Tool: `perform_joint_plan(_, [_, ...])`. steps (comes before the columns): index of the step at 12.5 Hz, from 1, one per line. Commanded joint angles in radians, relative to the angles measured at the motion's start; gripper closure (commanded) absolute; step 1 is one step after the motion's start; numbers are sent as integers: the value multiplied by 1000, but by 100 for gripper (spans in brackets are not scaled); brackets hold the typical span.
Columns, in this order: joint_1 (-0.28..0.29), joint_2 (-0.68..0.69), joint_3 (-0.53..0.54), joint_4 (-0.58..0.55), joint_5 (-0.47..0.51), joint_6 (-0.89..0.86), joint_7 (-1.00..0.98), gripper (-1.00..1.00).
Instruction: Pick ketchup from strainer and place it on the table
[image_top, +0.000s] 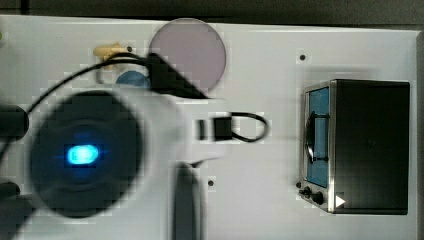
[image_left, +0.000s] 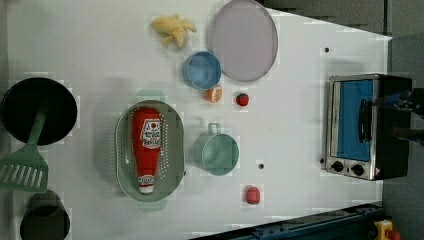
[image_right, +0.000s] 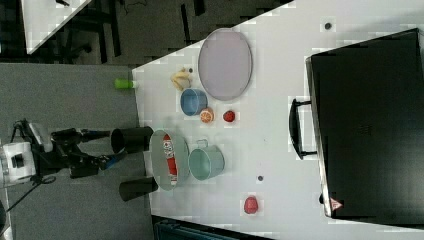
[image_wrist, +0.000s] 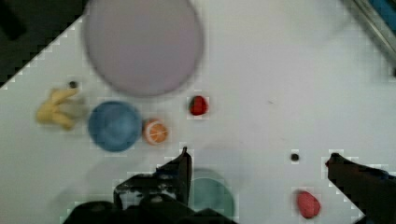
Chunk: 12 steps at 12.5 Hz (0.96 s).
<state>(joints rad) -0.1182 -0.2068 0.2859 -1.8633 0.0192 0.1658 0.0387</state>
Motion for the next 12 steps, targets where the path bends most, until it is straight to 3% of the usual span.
perform_joint_plan(1, [39,84,139,-31,13,40,27,-100])
perform_joint_plan(7, [46,246,412,-54,11,160,27,-100])
perform_joint_plan(12, [61,370,510,-192,-56,444,27,-100])
